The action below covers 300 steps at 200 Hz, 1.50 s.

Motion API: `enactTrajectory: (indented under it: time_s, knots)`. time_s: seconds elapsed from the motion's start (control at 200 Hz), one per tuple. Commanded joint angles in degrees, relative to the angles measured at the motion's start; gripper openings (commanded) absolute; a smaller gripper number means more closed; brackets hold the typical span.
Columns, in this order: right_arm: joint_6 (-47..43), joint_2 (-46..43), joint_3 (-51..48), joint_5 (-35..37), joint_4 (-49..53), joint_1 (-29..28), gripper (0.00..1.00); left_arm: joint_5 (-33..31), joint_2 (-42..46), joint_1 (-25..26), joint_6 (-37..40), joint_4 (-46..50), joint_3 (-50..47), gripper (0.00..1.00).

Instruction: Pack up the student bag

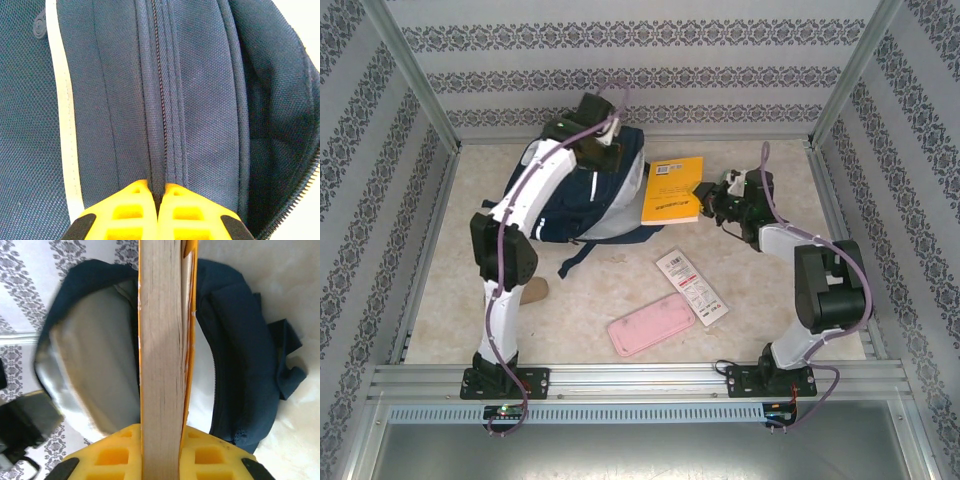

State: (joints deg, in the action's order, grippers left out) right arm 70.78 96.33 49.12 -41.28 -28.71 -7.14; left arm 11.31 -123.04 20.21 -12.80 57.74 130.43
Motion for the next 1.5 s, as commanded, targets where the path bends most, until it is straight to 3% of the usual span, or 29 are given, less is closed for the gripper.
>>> enactTrajectory:
  time_s: [0.0,0.29,0.49,0.804,1.144,1.384,1.494]
  knots:
    - [3.35,2.95,3.20,1.38,-11.00,-2.53,0.00,11.89,3.65,-2.78,-2.85,-4.02,1.89,0.00]
    - [6.45,11.01,8.81,4.61,-18.13,-7.66,0.00,32.52,7.11,-10.81,-10.82,-13.71,-1.25,0.00]
    - [6.95,15.33,12.14,9.42,-19.85,-11.74,0.00,39.82,8.46,-13.57,-15.37,-19.92,-3.07,0.00]
    - [11.12,25.05,21.89,12.88,-23.32,-17.30,0.00,41.00,9.08,-13.58,-17.69,-22.63,-5.64,0.00]
    - [12.35,35.16,36.78,18.26,-18.05,-22.27,0.00,41.38,9.60,-12.93,-18.20,-22.86,-6.07,0.00]
    - [8.10,44.09,53.59,21.59,-3.25,-25.53,0.00,42.08,10.14,-12.30,-18.85,-23.71,-6.76,0.00]
    - [4.93,46.39,59.83,20.84,4.94,-25.91,0.12,42.04,10.23,-12.30,-18.87,-23.67,-7.03,0.00]
